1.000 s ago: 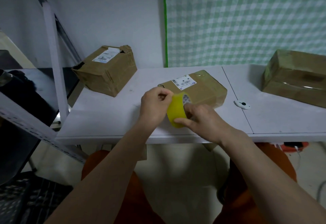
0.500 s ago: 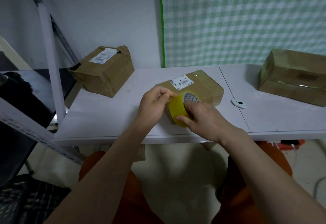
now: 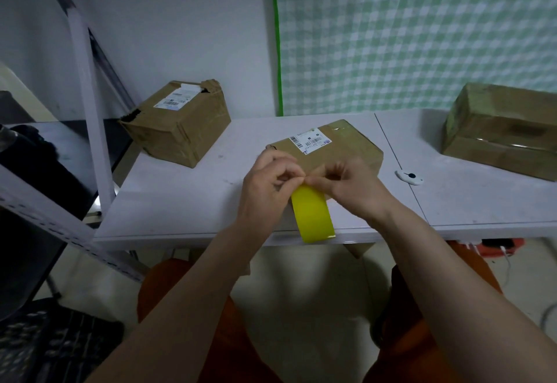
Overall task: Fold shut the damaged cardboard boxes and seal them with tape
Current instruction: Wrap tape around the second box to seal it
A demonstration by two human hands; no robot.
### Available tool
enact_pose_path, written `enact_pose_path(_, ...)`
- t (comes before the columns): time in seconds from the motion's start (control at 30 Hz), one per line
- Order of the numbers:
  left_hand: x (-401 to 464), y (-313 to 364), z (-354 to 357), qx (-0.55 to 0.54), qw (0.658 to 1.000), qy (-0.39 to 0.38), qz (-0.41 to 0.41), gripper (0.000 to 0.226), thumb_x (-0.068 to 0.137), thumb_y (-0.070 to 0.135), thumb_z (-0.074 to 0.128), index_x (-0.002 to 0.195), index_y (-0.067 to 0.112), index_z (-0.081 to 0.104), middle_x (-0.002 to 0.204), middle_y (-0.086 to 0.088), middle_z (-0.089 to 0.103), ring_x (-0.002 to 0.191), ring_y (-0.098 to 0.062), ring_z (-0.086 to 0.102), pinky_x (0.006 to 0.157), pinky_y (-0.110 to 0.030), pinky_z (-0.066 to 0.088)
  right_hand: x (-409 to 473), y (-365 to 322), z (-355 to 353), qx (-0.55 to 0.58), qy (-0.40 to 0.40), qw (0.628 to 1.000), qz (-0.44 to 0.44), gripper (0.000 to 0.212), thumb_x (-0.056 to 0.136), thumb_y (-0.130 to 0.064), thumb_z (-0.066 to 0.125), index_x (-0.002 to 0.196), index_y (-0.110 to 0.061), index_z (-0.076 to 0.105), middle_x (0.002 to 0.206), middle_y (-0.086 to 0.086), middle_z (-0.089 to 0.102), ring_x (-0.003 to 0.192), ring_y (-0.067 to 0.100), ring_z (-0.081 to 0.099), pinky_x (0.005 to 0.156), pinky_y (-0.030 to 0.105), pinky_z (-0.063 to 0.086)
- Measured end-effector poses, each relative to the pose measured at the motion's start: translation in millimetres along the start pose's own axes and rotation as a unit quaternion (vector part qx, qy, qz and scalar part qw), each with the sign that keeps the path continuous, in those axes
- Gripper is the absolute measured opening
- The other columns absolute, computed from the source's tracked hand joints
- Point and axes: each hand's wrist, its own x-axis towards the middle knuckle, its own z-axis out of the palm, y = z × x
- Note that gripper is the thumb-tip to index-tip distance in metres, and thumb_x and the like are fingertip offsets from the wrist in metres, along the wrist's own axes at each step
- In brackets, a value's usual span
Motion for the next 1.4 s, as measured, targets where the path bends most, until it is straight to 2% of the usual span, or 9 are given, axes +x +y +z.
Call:
enact_pose_path(0.1,-7,-3,2,0.016,1.0,0.0,0.016,0.004,0.079,0.002,0.067,0.081,0.0,0.07,0.091,-0.006,0.059,0.082,-0.006,0.059,0.074,-0.012,0.046,0,3,-1,0.011,-0.003,1.0,0.007,0.01,0.084,-0.004,0.068,0.076,-0.003,0.073,0.079,0.017,0.072,0.071,0.019,0.063,0.075,0.042,0.054)
enact_pose_path(0.2,-13,1,4,-0.001,1.0,-0.009,-0.011,0.014,0.082,0.007,0.067,0.096,0.009,0.068,0.089,-0.001,0.063,0.078,-0.007,0.062,0.073,-0.019,0.05,2,8,-2,-0.007,-0.006,1.0,0.003,0.012,0.082,-0.003,0.069,0.072,-0.008,0.073,0.065,0.0,0.069,0.061,0.002,0.058,0.064,0.024,0.05)
enact_pose_path(0.3,-12,7,0,-0.096,0.982,-0.031,-0.158,0.07,0.083,0.005,0.071,0.138,0.031,0.035,0.104,0.002,0.066,0.08,-0.016,0.067,0.077,-0.023,0.055,1,13,2,-0.038,0.018,0.999,-0.014,0.017,0.081,-0.004,0.071,0.068,-0.016,0.072,0.064,-0.013,0.064,0.056,-0.008,0.054,0.061,0.011,0.042)
enact_pose_path(0.37,-10,6,-1,-0.128,0.963,-0.069,-0.226,0.083,0.079,0.008,0.076,0.145,0.023,0.029,0.108,-0.001,0.067,0.089,-0.017,0.068,0.083,-0.024,0.055,0,17,7,-0.059,0.037,0.997,-0.038,0.012,0.081,-0.003,0.07,0.074,-0.011,0.075,0.069,-0.017,0.063,0.062,-0.008,0.057,0.064,0.011,0.044)
enact_pose_path(0.5,-7,2,-1,-0.114,0.942,-0.116,-0.292,0.06,0.073,0.014,0.082,0.126,0.015,0.054,0.102,-0.004,0.07,0.095,-0.016,0.068,0.085,-0.024,0.055,-4,26,12,-0.112,0.066,0.986,-0.099,0.01,0.082,-0.003,0.069,0.081,-0.01,0.076,0.074,-0.012,0.063,0.073,0.006,0.061,0.072,0.026,0.05)
enact_pose_path(0.63,-6,-3,-4,-0.113,0.929,-0.136,-0.324,0.047,0.071,0.018,0.083,0.112,0.009,0.063,0.098,-0.007,0.072,0.092,-0.017,0.07,0.082,-0.025,0.056,-9,33,14,-0.155,0.055,0.975,-0.148,0.011,0.084,-0.005,0.066,0.085,-0.012,0.075,0.08,0.001,0.06,0.075,0.013,0.058,0.068,0.026,0.047)
enact_pose_path(0.9,-8,0,1,-0.141,0.919,-0.138,-0.342,0.03,0.071,0.008,0.081,0.098,-0.003,0.071,0.091,-0.015,0.073,0.088,-0.023,0.07,0.082,-0.027,0.057,-14,45,14,-0.187,0.045,0.961,-0.198,0.014,0.089,-0.014,0.057,0.091,-0.01,0.07,0.083,0.004,0.053,0.074,0.012,0.052,0.063,0.02,0.04)
enact_pose_path(1.23,-13,7,19,-0.15,0.934,-0.045,-0.321,0.026,0.069,-0.003,0.08,0.092,0.002,0.068,0.087,-0.013,0.071,0.075,-0.01,0.068,0.074,-0.019,0.055,-12,53,5,-0.125,0.071,0.975,-0.169,0.012,0.088,-0.011,0.062,0.093,-0.016,0.073,0.082,-0.003,0.054,0.077,0.004,0.054,0.068,0.013,0.042)
enact_pose_path(1.4,-13,8,26,-0.195,0.932,-0.044,-0.302,0.024,0.072,-0.006,0.076,0.088,0.011,0.07,0.076,0.0,0.073,0.071,-0.007,0.069,0.068,-0.016,0.053,-10,56,2,-0.111,0.091,0.974,-0.177,0.017,0.086,-0.011,0.066,0.1,-0.015,0.074,0.084,0.008,0.061,0.078,0.012,0.058,0.067,0.018,0.045)
